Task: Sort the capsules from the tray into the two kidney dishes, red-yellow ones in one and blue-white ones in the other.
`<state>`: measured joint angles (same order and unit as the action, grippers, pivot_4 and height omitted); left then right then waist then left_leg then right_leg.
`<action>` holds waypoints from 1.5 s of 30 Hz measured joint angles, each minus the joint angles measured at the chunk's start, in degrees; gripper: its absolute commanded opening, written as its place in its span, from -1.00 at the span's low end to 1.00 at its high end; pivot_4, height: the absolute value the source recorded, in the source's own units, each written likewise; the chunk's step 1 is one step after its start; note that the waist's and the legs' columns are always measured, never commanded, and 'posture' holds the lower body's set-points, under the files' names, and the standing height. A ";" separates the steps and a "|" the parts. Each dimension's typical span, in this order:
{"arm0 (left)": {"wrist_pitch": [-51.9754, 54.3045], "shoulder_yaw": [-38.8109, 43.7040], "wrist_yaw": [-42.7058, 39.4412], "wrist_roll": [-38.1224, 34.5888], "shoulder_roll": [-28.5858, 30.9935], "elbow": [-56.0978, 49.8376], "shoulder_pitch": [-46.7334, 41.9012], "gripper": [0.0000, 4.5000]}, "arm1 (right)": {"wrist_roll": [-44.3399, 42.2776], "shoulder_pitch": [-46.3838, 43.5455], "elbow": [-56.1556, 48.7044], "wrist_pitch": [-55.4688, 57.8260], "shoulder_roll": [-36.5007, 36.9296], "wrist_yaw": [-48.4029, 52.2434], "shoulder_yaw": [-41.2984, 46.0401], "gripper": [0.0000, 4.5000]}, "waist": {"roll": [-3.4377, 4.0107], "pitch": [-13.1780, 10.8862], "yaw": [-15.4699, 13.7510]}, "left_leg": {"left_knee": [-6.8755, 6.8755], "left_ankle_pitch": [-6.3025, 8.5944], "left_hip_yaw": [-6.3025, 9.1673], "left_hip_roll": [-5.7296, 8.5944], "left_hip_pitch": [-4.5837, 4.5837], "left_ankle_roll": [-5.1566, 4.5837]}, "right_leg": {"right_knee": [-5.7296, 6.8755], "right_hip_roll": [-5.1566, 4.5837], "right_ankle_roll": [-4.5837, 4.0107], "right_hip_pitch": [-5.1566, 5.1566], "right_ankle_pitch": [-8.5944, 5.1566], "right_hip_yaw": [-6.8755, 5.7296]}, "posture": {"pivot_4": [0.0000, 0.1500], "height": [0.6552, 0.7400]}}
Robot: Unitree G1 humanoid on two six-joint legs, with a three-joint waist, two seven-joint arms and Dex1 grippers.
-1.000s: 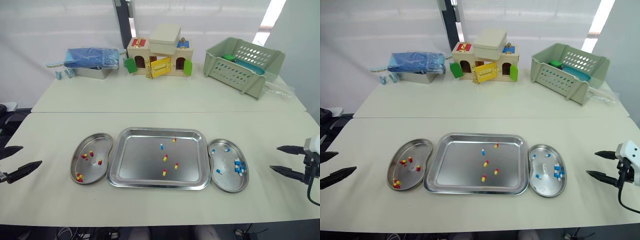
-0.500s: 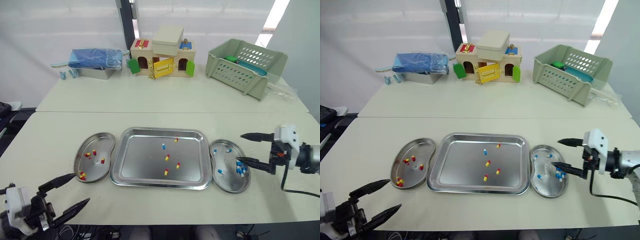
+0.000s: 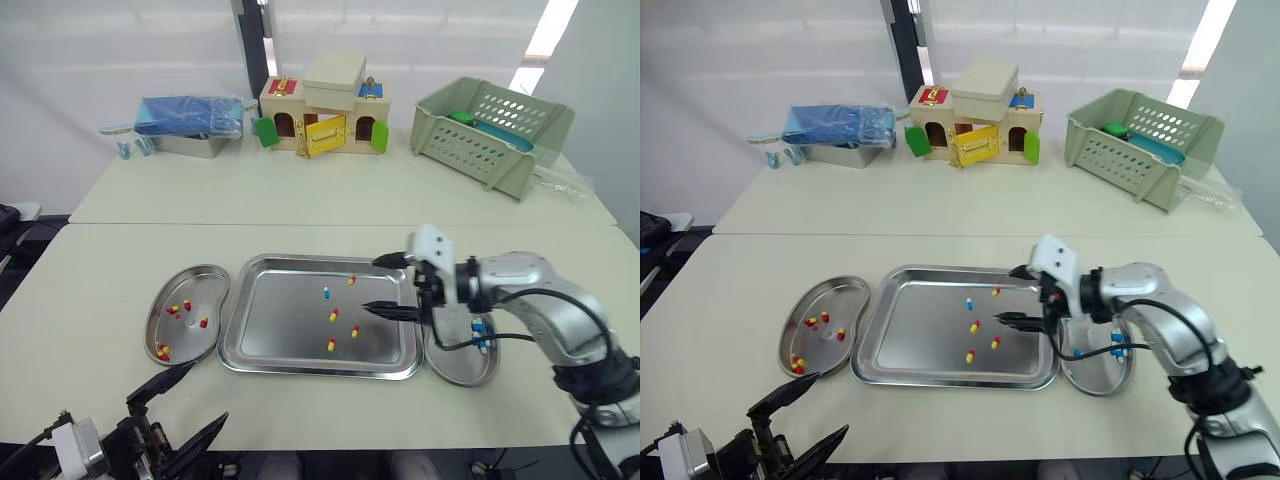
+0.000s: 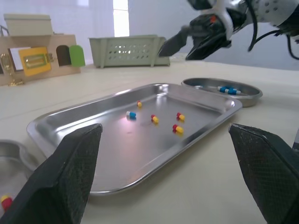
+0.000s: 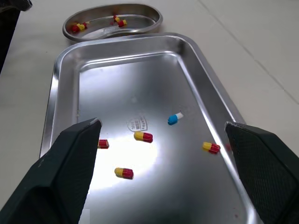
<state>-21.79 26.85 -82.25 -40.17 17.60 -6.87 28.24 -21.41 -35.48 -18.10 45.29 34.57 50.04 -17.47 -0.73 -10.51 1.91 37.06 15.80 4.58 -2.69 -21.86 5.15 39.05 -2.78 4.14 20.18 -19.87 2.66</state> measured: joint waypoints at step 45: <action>-3.31 -4.08 4.41 -0.10 -0.01 -3.85 4.29 1.00 | 21.36 -8.00 19.98 3.46 -20.62 -13.55 -14.76 -0.99 | -0.02 0.03 1.29 | -0.05 0.01 0.04 0.00 -0.01 -0.02 | 0.00 0.03 -0.01 0.09 0.00 0.02 | 1.00 1.00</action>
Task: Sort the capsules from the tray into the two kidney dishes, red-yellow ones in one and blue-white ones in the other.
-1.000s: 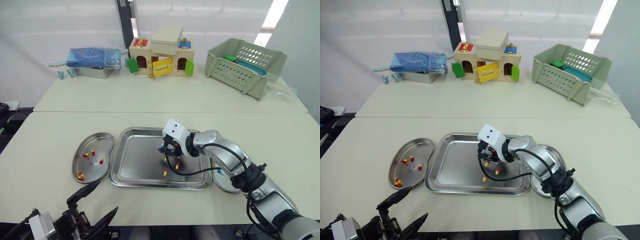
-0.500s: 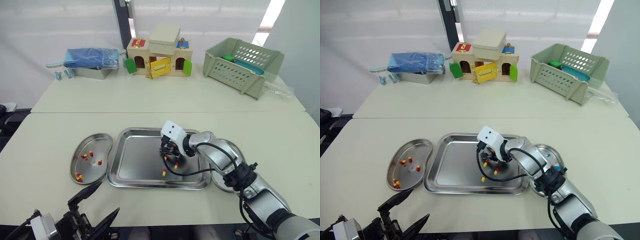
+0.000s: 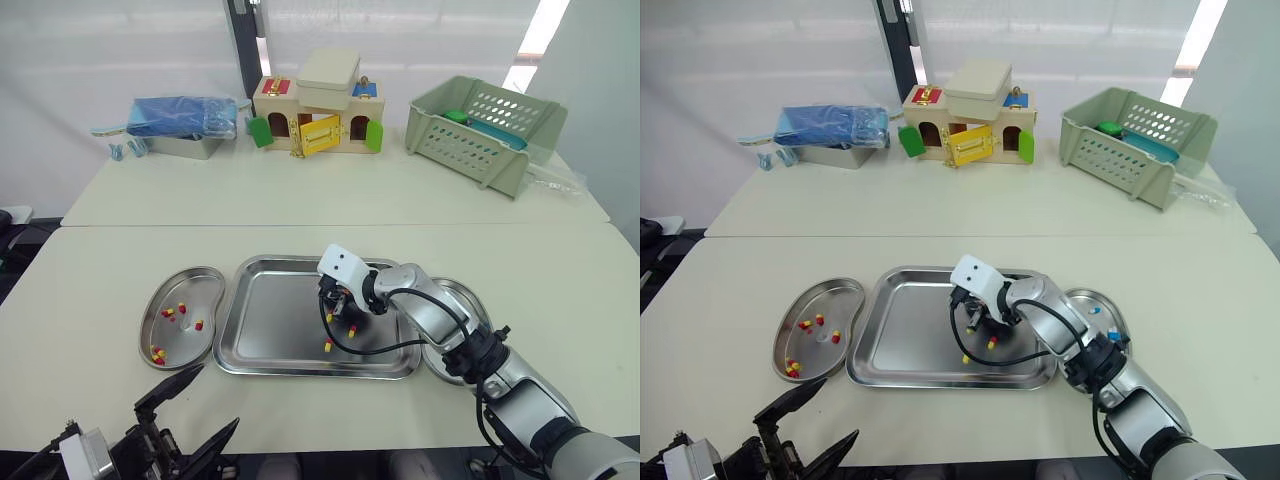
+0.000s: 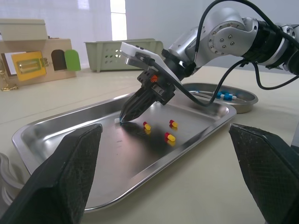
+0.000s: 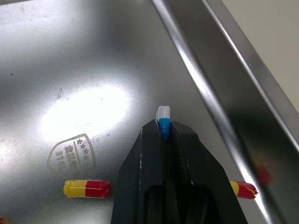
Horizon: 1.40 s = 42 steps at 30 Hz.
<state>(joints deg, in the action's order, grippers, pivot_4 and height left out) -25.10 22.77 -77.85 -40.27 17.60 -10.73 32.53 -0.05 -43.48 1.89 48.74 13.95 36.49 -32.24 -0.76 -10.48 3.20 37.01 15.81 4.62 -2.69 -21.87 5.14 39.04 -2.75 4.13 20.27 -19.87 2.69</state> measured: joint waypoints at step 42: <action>2.04 -8.84 -9.56 -0.19 10.13 1.63 -6.02 1.00 | -16.32 31.28 -16.28 -22.57 47.75 34.69 28.93 -0.12 | -0.04 -0.09 -1.00 | 0.00 0.00 -0.06 -0.01 0.02 -0.01 | -0.10 0.05 -0.01 -0.10 -0.01 0.06 | 1.00 1.00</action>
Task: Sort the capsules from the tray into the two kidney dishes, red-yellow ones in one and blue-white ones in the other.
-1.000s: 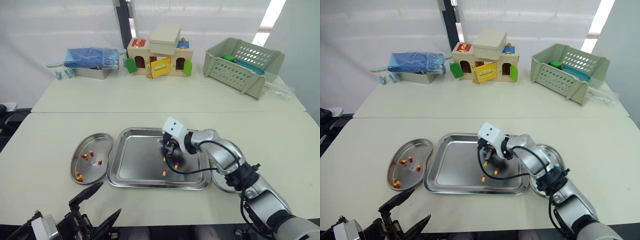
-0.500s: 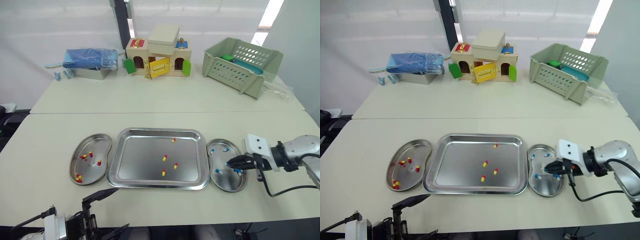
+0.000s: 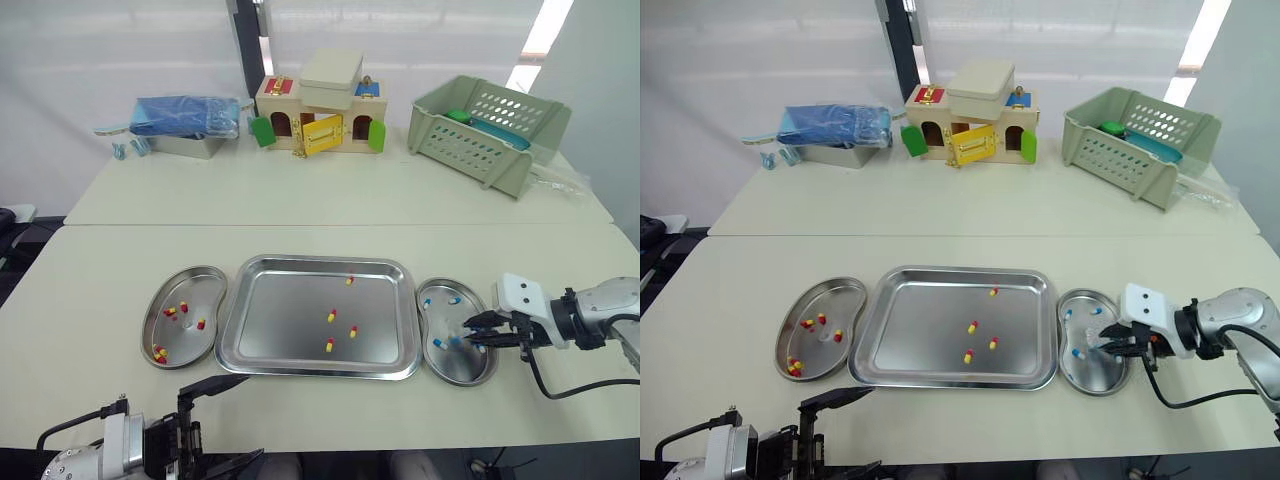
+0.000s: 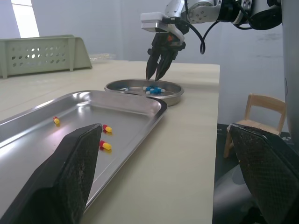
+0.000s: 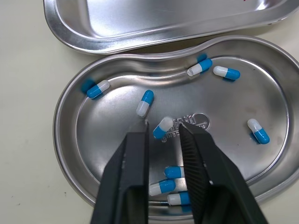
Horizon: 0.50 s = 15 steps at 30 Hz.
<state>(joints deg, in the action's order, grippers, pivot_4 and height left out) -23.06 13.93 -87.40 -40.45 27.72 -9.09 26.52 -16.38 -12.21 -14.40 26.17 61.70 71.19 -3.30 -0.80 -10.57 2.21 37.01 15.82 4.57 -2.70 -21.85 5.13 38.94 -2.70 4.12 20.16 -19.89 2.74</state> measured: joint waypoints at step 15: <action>18.94 12.05 26.02 1.26 10.30 -4.95 -1.14 1.00 | -6.47 10.02 4.99 -4.75 -1.43 1.66 15.87 0.98 | -0.18 -0.08 -0.66 | 0.01 0.00 0.09 -0.01 0.01 0.00 | 0.00 0.01 0.00 -0.06 0.00 -0.09 | 1.00 1.00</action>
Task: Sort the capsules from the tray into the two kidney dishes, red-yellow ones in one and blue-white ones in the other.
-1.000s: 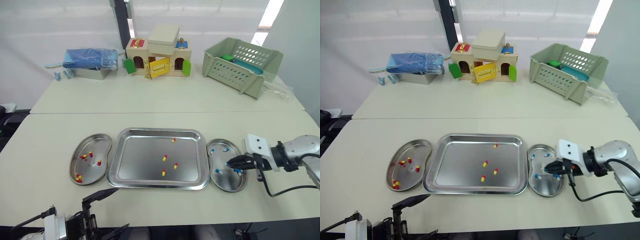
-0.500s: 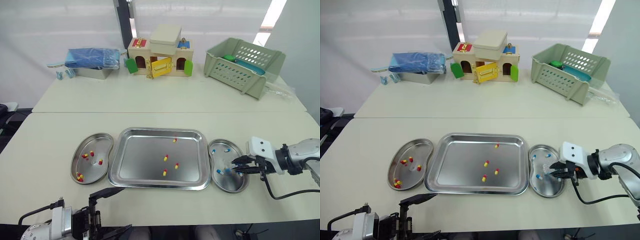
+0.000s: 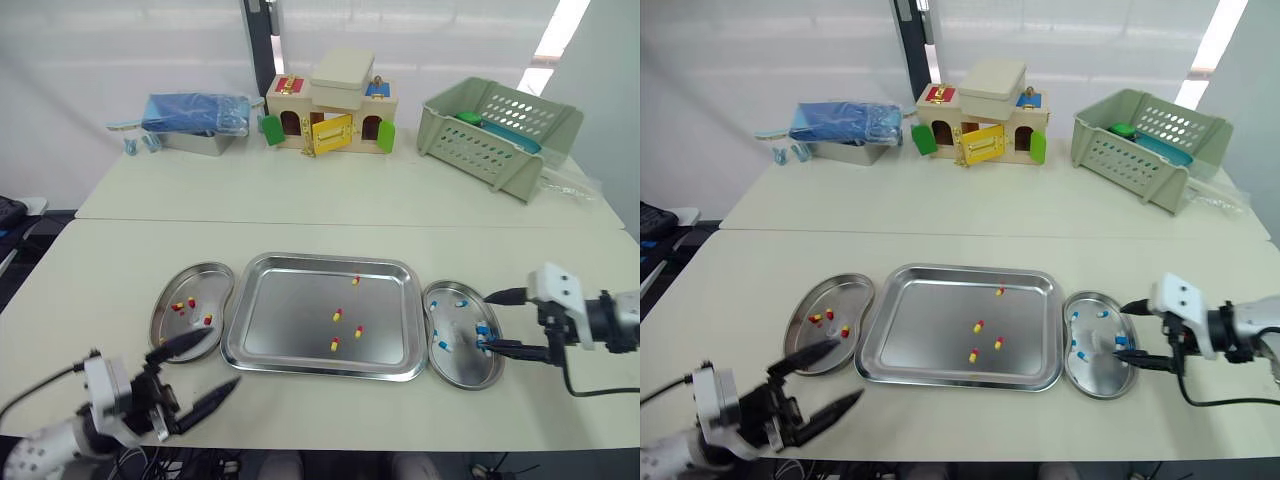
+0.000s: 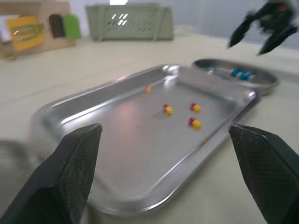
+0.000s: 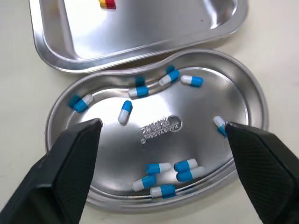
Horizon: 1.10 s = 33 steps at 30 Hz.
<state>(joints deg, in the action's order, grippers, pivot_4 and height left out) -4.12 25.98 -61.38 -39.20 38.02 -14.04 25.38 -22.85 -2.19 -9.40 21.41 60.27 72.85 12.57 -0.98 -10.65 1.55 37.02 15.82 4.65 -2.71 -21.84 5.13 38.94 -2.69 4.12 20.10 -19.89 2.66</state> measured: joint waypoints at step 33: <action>13.97 4.42 -4.27 17.15 25.72 35.05 -20.31 1.00 | -3.27 9.21 12.80 -14.54 -5.96 2.48 11.19 0.98 | 0.19 -0.10 0.79 | -0.07 -0.01 -0.11 -0.01 0.00 0.02 | 0.07 0.00 -0.02 0.08 -0.02 0.06 | 1.00 1.00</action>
<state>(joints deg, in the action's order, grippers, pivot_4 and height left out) 9.85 30.39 -65.65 -22.05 63.74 21.02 5.07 -26.12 7.02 3.40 6.88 54.31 75.33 23.76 -0.79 -10.75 2.33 36.96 15.81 4.54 -2.73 -21.85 5.14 39.01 -2.69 4.10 20.19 -19.90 2.71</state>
